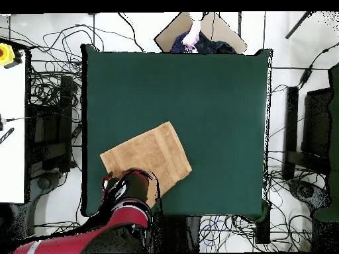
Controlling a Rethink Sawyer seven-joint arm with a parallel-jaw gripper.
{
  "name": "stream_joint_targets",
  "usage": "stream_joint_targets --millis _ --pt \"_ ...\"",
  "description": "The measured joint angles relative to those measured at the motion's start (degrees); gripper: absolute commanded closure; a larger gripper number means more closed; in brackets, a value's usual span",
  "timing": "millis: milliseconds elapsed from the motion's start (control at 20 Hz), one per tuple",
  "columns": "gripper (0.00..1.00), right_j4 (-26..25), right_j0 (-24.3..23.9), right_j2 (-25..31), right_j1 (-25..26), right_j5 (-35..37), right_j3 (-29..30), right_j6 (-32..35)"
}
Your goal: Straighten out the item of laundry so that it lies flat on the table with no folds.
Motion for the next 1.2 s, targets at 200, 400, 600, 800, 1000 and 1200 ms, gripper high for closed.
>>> stream_joint_targets --millis 200,400,600,800,1000,1200 --pt "0.0 0.7 0.2 -0.6 0.3 -1.2 0.1 0.0" --pt "0.0 2.0 1.0 -2.6 1.5 -5.7 0.4 0.0" --pt "0.0 4.4 2.4 -6.1 3.9 -14.4 1.1 0.0" --pt "0.0 5.4 3.2 -9.3 7.1 -24.5 1.5 0.0" --pt "0.0 5.4 3.2 -11.8 10.7 -34.2 1.3 0.0" --pt "0.0 5.9 3.3 -14.0 14.4 -42.8 0.7 0.0"
